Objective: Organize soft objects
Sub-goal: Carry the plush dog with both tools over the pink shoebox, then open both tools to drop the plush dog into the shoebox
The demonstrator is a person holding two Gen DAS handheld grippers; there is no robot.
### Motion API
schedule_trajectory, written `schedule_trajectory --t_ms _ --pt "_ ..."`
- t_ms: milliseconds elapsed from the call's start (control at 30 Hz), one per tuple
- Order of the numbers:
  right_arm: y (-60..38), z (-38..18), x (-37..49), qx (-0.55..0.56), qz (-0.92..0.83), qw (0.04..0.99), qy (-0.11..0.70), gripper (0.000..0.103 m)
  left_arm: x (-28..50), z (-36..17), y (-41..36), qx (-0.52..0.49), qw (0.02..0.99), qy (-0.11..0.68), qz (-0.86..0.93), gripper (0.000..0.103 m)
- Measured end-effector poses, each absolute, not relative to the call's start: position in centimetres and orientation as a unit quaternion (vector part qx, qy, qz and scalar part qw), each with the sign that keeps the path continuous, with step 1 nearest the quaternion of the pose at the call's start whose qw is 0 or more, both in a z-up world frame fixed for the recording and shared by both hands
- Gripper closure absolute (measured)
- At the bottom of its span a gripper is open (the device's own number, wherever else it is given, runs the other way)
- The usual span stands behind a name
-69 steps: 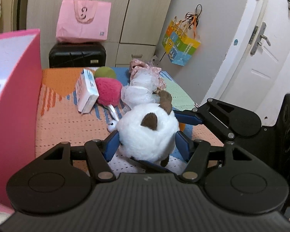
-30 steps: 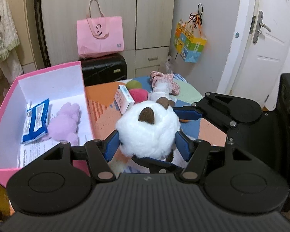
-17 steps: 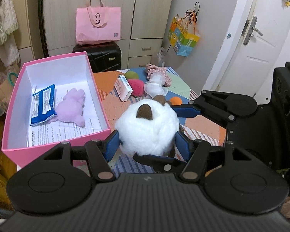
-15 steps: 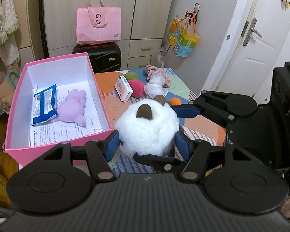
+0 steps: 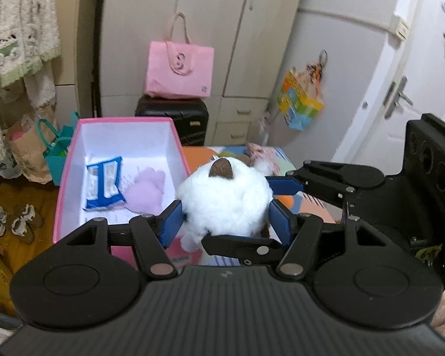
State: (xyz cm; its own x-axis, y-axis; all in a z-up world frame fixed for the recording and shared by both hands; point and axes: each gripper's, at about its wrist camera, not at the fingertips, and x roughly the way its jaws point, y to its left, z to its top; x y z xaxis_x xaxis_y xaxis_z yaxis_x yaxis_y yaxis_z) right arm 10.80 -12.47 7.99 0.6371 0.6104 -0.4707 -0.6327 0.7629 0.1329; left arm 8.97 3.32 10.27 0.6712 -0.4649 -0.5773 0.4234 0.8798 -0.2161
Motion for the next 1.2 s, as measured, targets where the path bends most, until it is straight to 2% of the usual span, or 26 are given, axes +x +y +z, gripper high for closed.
schedule_trajectory --t_ms 267,700,1200 --pt "-9.3 7.1 17.0 0.0 0.357 0.892 0.277 0.024 14.7 9.7 6.1 -0.047 0.913 0.337 -0.227 0.042" --pt "-5.0 0.7 24.6 -0.009 0.362 0.85 0.382 0.024 22.7 2.1 9.9 -0.109 0.879 0.425 -0.187 0.042" --pt "-4.6 0.1 24.3 -0.091 0.318 0.847 0.417 0.02 21.9 2.0 9.7 -0.041 0.899 0.404 -0.164 0.039"
